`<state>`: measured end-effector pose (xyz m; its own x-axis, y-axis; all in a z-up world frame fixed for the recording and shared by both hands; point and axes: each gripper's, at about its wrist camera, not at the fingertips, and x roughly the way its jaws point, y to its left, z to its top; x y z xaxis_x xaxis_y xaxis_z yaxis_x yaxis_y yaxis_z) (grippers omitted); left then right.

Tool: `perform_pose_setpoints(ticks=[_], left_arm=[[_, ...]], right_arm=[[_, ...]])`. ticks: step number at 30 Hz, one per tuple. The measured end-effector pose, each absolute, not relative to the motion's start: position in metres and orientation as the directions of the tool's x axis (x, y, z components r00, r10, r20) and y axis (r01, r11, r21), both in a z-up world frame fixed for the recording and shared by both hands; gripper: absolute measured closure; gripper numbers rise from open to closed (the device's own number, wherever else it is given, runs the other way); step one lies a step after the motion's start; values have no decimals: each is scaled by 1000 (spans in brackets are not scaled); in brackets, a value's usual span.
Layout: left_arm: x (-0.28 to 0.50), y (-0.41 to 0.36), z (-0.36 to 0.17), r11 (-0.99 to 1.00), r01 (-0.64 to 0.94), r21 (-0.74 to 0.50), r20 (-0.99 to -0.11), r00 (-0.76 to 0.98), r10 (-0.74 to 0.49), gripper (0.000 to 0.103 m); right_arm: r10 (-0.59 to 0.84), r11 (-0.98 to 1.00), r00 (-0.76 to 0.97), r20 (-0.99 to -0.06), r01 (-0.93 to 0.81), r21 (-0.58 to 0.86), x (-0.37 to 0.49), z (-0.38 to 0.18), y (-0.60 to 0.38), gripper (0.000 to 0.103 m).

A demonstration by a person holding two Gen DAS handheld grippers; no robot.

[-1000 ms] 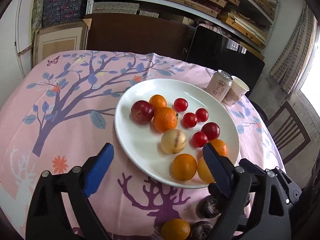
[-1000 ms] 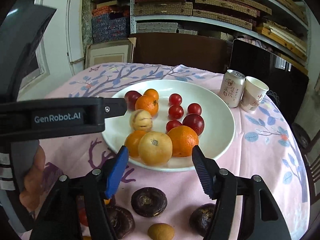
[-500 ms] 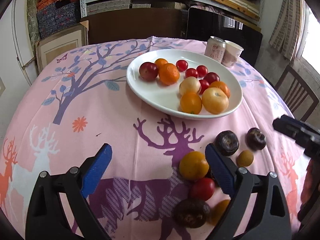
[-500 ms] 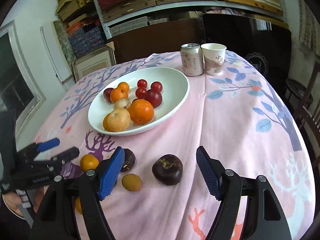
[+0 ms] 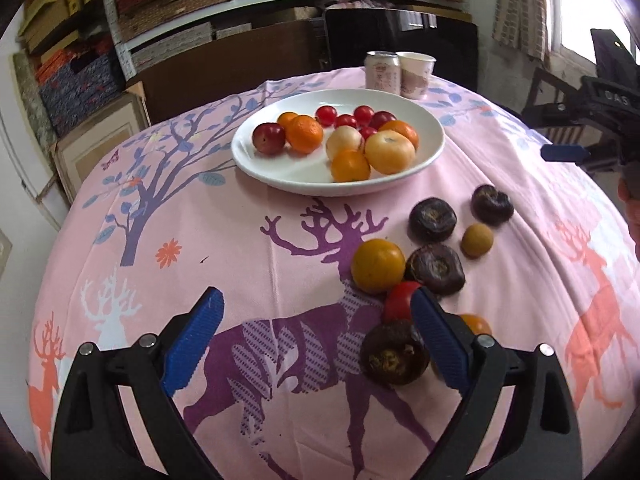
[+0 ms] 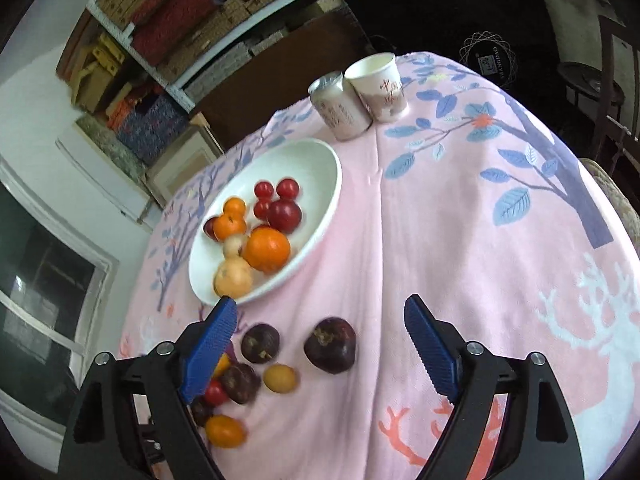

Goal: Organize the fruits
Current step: 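Grasp a dark purple fruit with the right gripper while the left gripper grasps another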

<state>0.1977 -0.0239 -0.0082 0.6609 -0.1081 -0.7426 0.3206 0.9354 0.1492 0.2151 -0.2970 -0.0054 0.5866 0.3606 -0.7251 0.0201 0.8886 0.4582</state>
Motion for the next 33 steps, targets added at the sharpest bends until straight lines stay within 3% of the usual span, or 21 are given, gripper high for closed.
perform_pose_setpoints(ticks=[3, 6, 9, 12, 18, 20, 21, 33], left_arm=[[187, -28, -11, 908, 375, 186, -725, 676, -131, 11], [188, -28, -16, 909, 384, 162, -730, 667, -151, 11], [193, -19, -19, 924, 370, 100, -735, 653, -182, 11], [198, -8, -20, 933, 358, 44, -740, 639, -210, 11], [197, -2, -21, 929, 371, 4, -748, 617, -243, 11], [195, -4, -20, 925, 379, 19, -748, 619, -238, 11], [193, -4, -20, 923, 385, 20, -751, 615, -240, 11], [187, -20, -35, 893, 444, 65, -785, 575, -229, 13]], right_arm=[[238, 966, 528, -815, -40, 256, 208, -29, -272, 17], [184, 983, 532, -827, -111, 147, 204, -39, -251, 18], [130, 986, 548, -826, -162, 47, 201, -43, -236, 24], [56, 978, 535, -843, -198, -61, 201, -51, -221, 37], [71, 979, 530, -845, -200, -43, 222, -52, -222, 39], [109, 975, 534, -838, -223, -16, 223, -53, -218, 56], [115, 972, 538, -835, -234, -17, 221, -51, -215, 60], [235, 957, 528, -816, -271, 100, 215, -46, -218, 60]])
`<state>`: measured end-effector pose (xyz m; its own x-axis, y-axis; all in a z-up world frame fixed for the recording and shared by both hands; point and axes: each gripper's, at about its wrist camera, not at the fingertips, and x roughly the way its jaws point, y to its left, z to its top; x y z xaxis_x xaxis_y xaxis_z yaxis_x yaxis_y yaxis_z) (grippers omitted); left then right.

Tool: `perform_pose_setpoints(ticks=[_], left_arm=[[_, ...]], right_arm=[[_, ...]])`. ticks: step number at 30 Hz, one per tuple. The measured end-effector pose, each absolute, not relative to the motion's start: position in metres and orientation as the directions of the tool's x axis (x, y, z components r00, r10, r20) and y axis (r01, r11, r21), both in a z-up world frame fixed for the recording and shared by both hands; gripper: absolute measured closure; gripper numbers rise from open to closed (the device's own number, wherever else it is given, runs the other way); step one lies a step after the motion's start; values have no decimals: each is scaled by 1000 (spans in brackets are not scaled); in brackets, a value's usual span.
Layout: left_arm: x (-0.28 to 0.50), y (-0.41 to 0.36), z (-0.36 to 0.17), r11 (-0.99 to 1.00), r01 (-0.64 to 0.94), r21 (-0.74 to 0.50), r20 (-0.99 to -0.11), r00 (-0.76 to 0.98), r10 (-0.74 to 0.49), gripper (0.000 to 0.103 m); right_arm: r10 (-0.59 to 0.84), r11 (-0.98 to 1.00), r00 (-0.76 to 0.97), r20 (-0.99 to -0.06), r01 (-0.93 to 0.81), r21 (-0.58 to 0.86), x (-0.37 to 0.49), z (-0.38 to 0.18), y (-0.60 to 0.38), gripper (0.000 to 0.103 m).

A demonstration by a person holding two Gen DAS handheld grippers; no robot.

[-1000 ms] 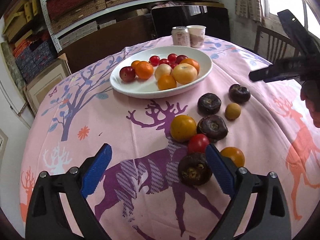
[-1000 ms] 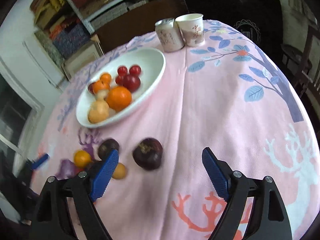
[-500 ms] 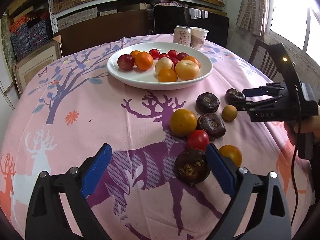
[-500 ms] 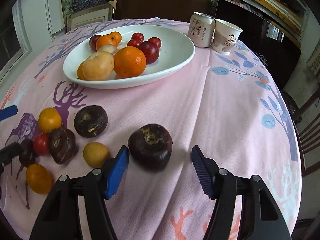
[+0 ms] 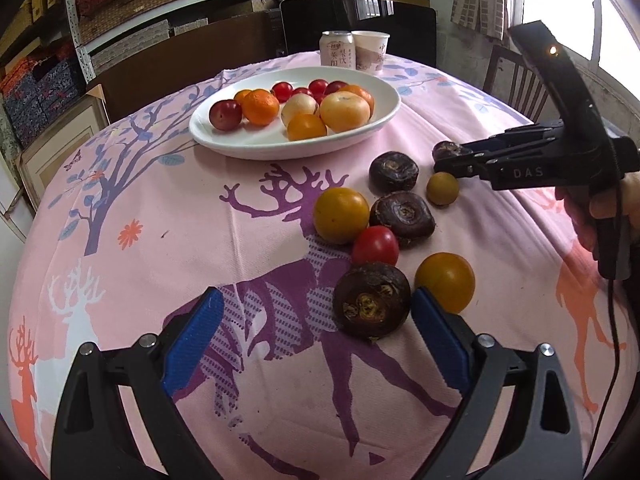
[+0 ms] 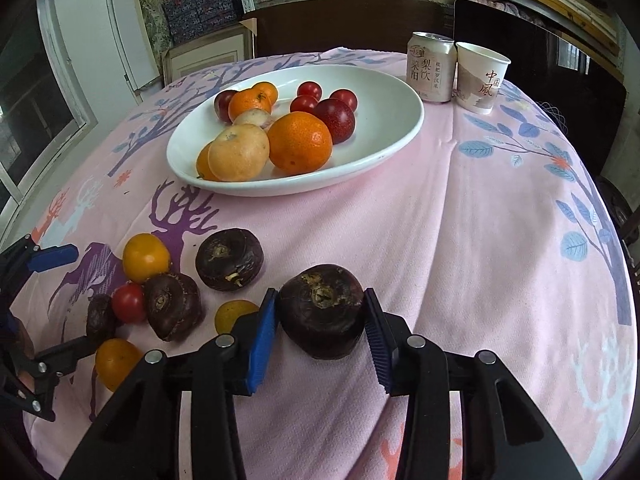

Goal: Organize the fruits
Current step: 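Grasp a dark purple fruit with the right gripper while the left gripper grasps another, then lower both dark purple fruits onto the white plate and open both grippers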

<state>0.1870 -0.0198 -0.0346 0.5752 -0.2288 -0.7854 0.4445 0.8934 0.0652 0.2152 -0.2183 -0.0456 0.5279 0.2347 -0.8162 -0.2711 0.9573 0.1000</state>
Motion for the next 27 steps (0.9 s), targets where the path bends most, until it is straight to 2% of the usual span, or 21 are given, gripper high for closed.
perform_pose_setpoints(ticks=[1, 3, 4, 5, 6, 12, 20, 24, 27], left_arm=[[188, -22, -37, 890, 452, 60, -790, 567, -234, 17], [188, -28, -41, 883, 466, 58, -794, 558, -242, 38], [190, -30, -44, 880, 472, 57, -797, 552, -245, 44], [191, -32, -48, 878, 477, 50, -806, 538, -247, 57], [191, -31, -48, 879, 476, 36, -801, 539, -259, 62], [194, -21, -25, 906, 421, -42, -773, 561, -296, 62], [227, -9, 28, 951, 300, -75, -690, 672, -267, 63], [258, -14, 39, 961, 257, -106, -672, 693, -259, 63], [285, -19, 39, 964, 234, -130, -681, 685, -258, 63]], right_arm=[[237, 957, 529, -815, -273, 102, 215, -45, -218, 60], [242, 956, 531, -812, -275, 105, 215, -44, -219, 60], [243, 956, 533, -811, -274, 107, 214, -43, -219, 60], [244, 956, 535, -809, -274, 108, 214, -42, -219, 60], [245, 956, 537, -807, -274, 109, 214, -41, -220, 60], [267, 956, 595, -758, -263, 131, 208, -24, -225, 60], [273, 960, 759, -591, -253, 118, 197, 32, -219, 60], [285, 955, 784, -551, -282, 93, 210, 50, -204, 60], [272, 957, 782, -560, -280, 73, 227, 47, -192, 60]])
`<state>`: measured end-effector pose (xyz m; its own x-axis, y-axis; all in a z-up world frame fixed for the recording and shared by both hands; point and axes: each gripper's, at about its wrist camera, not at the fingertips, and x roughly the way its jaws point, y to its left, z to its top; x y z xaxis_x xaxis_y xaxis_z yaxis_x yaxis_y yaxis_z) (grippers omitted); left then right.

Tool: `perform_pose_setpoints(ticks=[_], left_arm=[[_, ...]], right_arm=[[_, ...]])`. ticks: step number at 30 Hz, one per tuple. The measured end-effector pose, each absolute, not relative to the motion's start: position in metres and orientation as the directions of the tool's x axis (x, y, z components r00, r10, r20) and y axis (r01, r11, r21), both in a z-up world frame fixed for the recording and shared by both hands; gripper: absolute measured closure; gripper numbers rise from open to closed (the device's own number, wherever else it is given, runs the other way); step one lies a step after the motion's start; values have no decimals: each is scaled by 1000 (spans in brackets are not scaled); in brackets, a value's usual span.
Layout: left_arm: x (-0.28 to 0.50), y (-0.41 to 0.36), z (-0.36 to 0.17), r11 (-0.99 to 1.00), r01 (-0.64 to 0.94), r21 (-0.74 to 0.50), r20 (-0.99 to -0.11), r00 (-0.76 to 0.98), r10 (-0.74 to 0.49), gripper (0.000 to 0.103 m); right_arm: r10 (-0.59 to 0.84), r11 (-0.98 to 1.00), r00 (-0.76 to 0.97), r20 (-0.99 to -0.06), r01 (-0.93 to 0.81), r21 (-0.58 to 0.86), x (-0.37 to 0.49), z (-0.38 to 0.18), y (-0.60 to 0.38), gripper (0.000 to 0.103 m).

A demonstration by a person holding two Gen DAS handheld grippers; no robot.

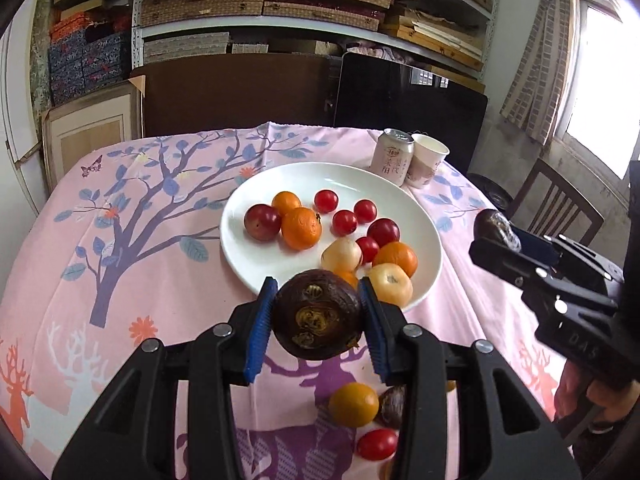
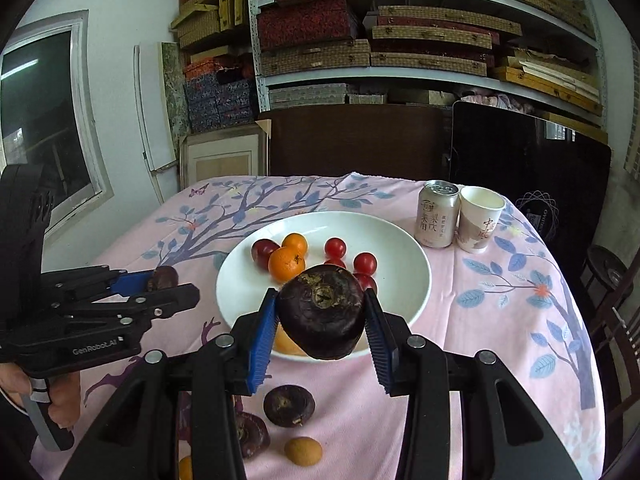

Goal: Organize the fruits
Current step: 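Lower both dark purple fruits onto the white plate and open both grippers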

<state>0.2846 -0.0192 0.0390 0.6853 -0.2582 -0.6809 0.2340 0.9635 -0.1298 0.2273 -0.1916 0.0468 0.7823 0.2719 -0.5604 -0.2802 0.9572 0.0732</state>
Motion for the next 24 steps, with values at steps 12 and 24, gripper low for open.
perform_pose_setpoints(ticks=[12, 24], left_arm=[[353, -7, 7, 983, 36, -180, -731, 664, -158, 15], [301, -5, 18, 984, 120, -131, -727, 664, -177, 14]], right_arm=[[156, 960, 764, -627, -266, -86, 285, 4, -149, 40], [218, 967, 723, -656, -249, 47, 237, 15, -207, 35]])
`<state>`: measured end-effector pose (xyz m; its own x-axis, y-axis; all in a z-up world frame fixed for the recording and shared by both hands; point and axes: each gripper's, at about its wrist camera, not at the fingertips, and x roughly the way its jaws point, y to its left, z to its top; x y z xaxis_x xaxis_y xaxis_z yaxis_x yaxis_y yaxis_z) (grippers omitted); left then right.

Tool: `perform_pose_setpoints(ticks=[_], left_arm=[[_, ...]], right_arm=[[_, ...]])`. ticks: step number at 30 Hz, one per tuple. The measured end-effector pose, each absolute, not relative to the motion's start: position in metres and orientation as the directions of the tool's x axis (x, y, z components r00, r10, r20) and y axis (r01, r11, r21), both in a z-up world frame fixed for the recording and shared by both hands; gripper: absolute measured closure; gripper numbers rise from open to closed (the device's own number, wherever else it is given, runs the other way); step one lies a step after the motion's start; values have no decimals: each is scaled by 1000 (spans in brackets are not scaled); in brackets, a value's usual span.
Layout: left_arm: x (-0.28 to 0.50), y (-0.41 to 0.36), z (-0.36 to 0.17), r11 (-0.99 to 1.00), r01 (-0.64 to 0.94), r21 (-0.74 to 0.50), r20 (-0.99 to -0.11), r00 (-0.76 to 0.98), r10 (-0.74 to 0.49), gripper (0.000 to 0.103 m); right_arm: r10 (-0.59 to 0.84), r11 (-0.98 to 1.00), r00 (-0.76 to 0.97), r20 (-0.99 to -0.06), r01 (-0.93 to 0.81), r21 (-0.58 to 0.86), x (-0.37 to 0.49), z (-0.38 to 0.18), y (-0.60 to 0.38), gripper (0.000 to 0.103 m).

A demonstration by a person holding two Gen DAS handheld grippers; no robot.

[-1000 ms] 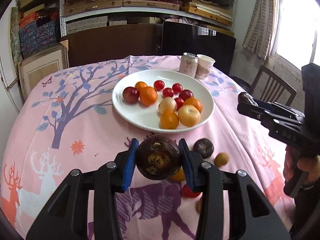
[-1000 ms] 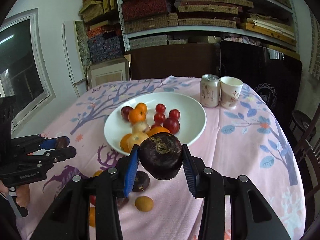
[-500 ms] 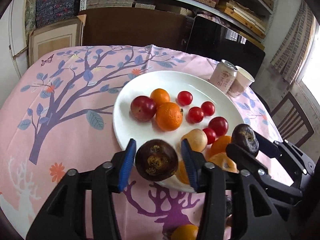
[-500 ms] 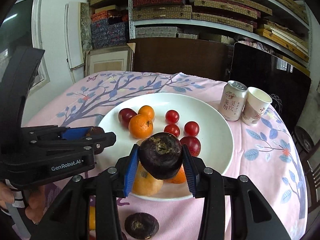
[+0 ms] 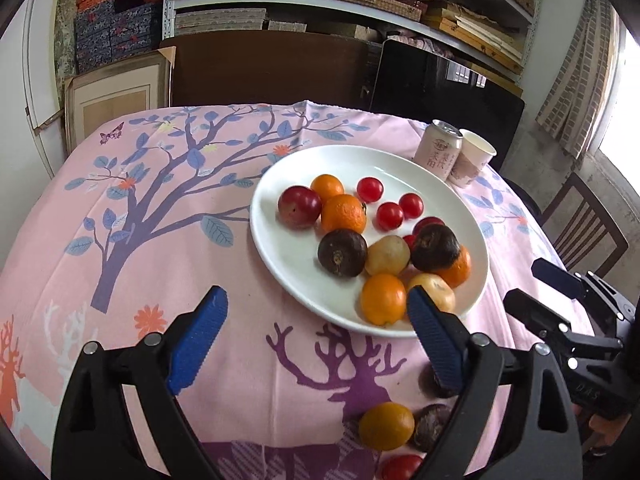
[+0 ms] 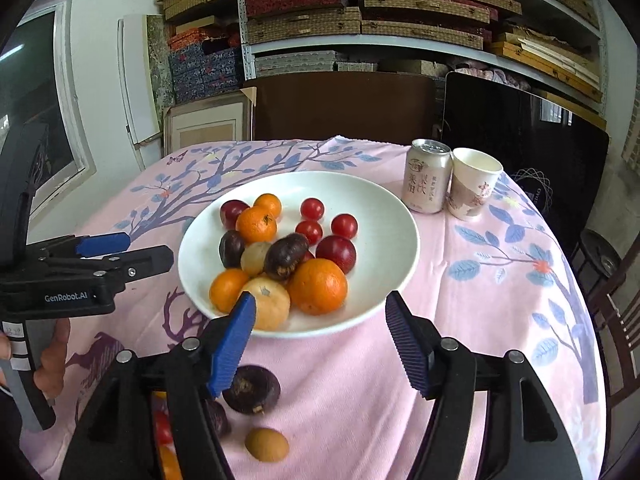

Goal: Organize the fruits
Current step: 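Lower both dark purple fruits onto the white plate and open both grippers, then grasp an orange tomato with the left gripper while the right gripper grasps a small olive-brown fruit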

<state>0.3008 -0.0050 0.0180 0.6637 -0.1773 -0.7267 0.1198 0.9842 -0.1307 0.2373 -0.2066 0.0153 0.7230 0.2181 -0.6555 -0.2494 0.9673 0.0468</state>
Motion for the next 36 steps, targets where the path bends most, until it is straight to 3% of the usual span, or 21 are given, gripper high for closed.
perform_pose_setpoints(ticks=[22, 27, 29, 36], left_arm=[[175, -59, -21, 959, 260, -117, -803, 543, -245, 14], [179, -71, -42, 948, 281, -151, -848, 456, -270, 61], [176, -73, -42, 946, 298, -127, -833, 486, -265, 67], [172, -51, -25, 946, 300, -124, -798, 536, -275, 67]], right_arm=[[207, 969, 690, -694, -242, 49, 154, 1, -242, 32], [213, 969, 691, -691, -237, 61, 149, 0, -243, 32], [216, 968, 688, -693, -242, 61, 147, 0, -241, 32], [221, 947, 636, -740, -321, 7, 150, -15, -217, 32]])
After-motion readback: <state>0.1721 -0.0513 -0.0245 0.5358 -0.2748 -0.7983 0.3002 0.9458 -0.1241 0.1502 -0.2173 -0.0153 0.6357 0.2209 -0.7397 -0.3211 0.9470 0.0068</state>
